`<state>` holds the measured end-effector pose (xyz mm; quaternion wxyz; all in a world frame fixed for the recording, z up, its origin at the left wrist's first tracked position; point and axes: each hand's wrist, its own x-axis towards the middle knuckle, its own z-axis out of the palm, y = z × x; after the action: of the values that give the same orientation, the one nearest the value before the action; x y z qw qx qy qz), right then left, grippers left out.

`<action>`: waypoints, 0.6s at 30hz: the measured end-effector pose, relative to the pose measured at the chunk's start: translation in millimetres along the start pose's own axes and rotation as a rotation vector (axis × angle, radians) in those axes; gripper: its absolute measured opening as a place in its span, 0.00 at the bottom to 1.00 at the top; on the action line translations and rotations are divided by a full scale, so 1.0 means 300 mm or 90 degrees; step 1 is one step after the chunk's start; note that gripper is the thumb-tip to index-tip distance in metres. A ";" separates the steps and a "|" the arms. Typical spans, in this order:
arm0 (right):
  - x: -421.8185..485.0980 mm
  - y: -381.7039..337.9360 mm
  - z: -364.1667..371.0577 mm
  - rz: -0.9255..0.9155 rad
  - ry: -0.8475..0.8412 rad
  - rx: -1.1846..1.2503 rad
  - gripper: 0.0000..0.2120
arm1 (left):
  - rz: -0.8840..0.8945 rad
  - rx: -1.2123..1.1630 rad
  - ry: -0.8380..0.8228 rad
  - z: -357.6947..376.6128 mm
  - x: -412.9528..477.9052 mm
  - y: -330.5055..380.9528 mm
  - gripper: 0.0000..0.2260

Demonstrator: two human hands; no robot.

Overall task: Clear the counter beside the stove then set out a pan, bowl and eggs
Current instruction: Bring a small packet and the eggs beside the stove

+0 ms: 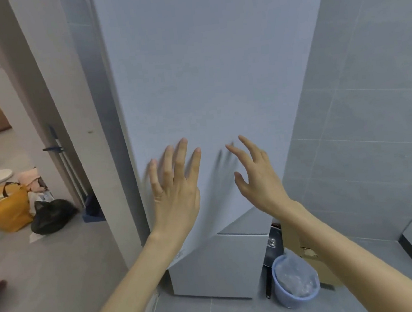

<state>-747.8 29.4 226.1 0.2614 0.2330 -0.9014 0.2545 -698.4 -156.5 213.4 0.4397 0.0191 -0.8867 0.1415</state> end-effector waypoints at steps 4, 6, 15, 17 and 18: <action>0.094 0.023 0.100 0.007 -0.011 -0.033 0.31 | 0.011 -0.079 -0.031 0.104 0.071 -0.045 0.35; 0.138 0.040 0.144 0.002 -0.021 -0.067 0.32 | 0.013 -0.104 -0.044 0.162 0.109 -0.060 0.36; 0.308 0.145 0.261 -0.037 -0.008 -0.251 0.34 | -0.008 -0.213 -0.147 0.409 0.285 -0.058 0.37; 0.346 0.185 0.277 -0.045 -0.012 -0.287 0.34 | -0.015 -0.240 -0.171 0.460 0.325 -0.045 0.36; 0.359 0.201 0.282 -0.050 -0.011 -0.298 0.34 | -0.016 -0.254 -0.179 0.481 0.342 -0.041 0.36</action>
<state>-892.4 -4.7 207.2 0.3106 0.2033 -0.9282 0.0263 -871.1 -197.5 214.2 0.3087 -0.0372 -0.9493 -0.0461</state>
